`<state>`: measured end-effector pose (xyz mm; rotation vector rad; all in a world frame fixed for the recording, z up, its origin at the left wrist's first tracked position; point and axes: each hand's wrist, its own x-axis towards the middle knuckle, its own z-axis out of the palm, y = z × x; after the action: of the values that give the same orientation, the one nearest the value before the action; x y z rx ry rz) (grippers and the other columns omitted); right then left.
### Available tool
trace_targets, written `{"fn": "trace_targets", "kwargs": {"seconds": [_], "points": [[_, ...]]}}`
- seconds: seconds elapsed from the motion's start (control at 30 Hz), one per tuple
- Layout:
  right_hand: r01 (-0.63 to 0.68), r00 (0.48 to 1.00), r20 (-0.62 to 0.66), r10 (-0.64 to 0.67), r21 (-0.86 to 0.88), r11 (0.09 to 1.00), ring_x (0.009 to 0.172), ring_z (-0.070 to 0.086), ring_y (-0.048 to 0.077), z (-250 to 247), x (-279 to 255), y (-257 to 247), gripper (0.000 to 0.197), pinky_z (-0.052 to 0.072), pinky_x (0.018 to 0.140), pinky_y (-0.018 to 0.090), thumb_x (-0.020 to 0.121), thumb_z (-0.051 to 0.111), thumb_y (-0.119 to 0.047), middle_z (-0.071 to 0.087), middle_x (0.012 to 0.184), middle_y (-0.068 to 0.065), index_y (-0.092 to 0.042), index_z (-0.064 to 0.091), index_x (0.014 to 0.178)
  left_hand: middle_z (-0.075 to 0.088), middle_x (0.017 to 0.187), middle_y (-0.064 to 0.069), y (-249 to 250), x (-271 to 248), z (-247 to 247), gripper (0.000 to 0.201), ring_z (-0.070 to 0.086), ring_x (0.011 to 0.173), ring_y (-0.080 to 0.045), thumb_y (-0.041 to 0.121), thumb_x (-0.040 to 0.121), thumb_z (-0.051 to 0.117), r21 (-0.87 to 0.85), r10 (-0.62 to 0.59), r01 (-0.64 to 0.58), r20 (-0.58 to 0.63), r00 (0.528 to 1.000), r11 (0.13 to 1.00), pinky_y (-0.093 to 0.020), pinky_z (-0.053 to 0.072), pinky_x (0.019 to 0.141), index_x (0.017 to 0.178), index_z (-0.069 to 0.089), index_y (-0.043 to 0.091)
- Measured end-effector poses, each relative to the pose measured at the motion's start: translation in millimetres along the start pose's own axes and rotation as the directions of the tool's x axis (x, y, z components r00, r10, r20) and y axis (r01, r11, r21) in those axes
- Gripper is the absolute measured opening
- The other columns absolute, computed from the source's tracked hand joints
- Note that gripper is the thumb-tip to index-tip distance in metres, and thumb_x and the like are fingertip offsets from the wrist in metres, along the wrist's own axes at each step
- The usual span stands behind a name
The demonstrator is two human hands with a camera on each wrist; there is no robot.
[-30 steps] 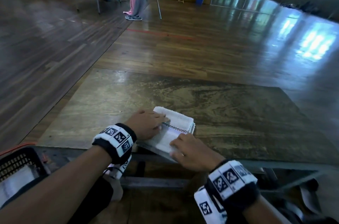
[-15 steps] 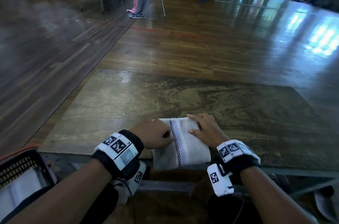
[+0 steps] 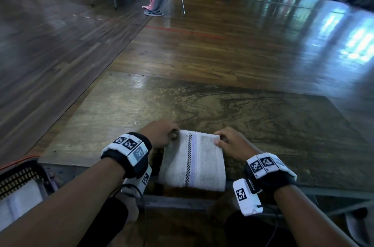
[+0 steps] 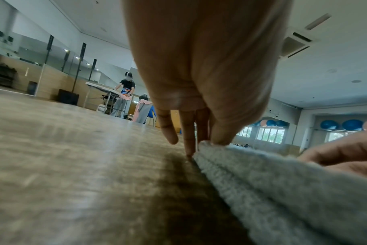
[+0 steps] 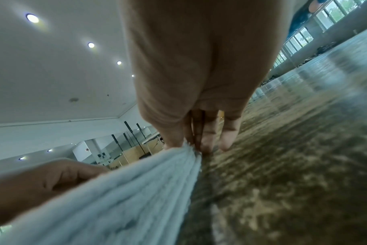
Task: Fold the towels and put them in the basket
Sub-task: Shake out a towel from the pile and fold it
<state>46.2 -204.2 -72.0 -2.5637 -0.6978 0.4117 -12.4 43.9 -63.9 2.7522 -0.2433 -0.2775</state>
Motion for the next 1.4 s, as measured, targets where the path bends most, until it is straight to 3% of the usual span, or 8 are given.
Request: {"fn": "trace_targets", "kwargs": {"seconds": [0.2,0.43,0.67,0.83,1.0,1.13,1.23,1.4], "points": [[0.027,0.997,-0.075,-0.026,0.021,0.999,0.092,0.059,0.014,3,0,-3,0.015,0.049,0.081,0.031,0.09,0.058,-0.022,0.063,0.101,0.0,-0.015,0.06,0.103,0.063,0.1,-0.003,-8,6,-5,0.008,0.057,0.093,-0.019,0.016,0.088,0.06,-0.085,-0.017,0.013,-0.043,0.999,0.996,-0.033,0.047,0.085,0.094,0.063,0.012],[-0.033,0.994,-0.1,0.044,0.114,0.993,0.075,0.062,0.017,0,2,1,0.008,0.048,0.066,0.031,0.089,0.053,-0.024,0.064,0.082,-0.001,-0.02,0.054,0.096,0.059,0.091,0.001,-7,10,-3,0.008,0.053,0.084,-0.018,0.018,0.094,0.047,-0.102,-0.034,0.028,-0.053,0.998,0.994,-0.029,0.041,0.071,0.087,0.049,0.021],[-0.005,0.991,-0.133,0.016,0.086,0.996,0.095,0.059,0.012,2,5,2,0.019,0.049,0.086,0.032,0.088,0.057,-0.019,0.06,0.101,-0.009,-0.018,0.058,0.107,0.058,0.099,-0.001,-3,13,2,0.006,0.054,0.087,-0.017,0.018,0.093,0.052,-0.062,-0.059,0.052,-0.105,0.993,0.997,-0.034,0.048,0.08,0.09,0.057,0.016],[0.074,0.976,-0.208,-0.06,0.056,0.996,0.069,0.058,0.016,1,2,1,0.007,0.049,0.066,0.033,0.084,0.062,-0.012,0.062,0.08,0.0,-0.018,0.058,0.086,0.055,0.104,0.0,-3,11,4,0.012,0.053,0.091,-0.015,0.017,0.092,0.054,-0.037,0.028,-0.034,-0.165,0.986,0.999,-0.032,0.048,0.084,0.098,0.063,0.013],[0.086,0.968,-0.239,-0.07,0.057,0.995,0.053,0.048,0.001,1,6,5,0.012,0.034,0.052,0.018,0.083,0.058,-0.009,0.052,0.062,-0.013,-0.02,0.054,0.078,0.061,0.094,-0.005,2,14,3,0.009,0.056,0.084,-0.02,0.012,0.094,0.046,-0.004,-0.001,0.0,-0.163,0.987,1.0,-0.035,0.049,0.077,0.088,0.051,0.017],[0.071,0.965,-0.248,-0.082,-0.052,0.996,0.065,0.056,0.015,4,4,-1,0.009,0.043,0.058,0.03,0.087,0.053,-0.013,0.06,0.076,-0.005,-0.022,0.054,0.085,0.058,0.099,-0.012,11,14,5,0.008,0.055,0.082,-0.026,0.008,0.095,0.041,0.046,-0.052,0.059,-0.136,0.989,0.997,-0.035,0.047,0.073,0.094,0.047,0.012],[0.069,0.954,-0.274,-0.119,-0.186,0.98,0.085,0.057,0.018,6,-4,-9,0.011,0.041,0.068,0.028,0.088,0.053,-0.016,0.057,0.101,-0.003,-0.019,0.063,0.091,0.056,0.109,-0.007,18,4,4,0.014,0.055,0.095,-0.025,0.008,0.093,0.041,0.162,-0.028,0.062,-0.204,0.979,0.985,-0.032,0.042,0.08,0.104,0.05,0.012],[-0.019,0.955,-0.275,-0.112,-0.432,0.902,0.123,0.035,0.02,16,-20,-32,0.027,0.034,0.099,0.036,0.092,0.046,-0.026,0.038,0.136,0.003,-0.014,0.063,0.11,0.059,0.116,-0.004,47,-18,11,0.026,0.057,0.104,-0.024,0.016,0.094,0.039,0.175,0.067,-0.038,-0.16,0.985,0.984,-0.036,0.045,0.092,0.112,0.057,0.013]]}}
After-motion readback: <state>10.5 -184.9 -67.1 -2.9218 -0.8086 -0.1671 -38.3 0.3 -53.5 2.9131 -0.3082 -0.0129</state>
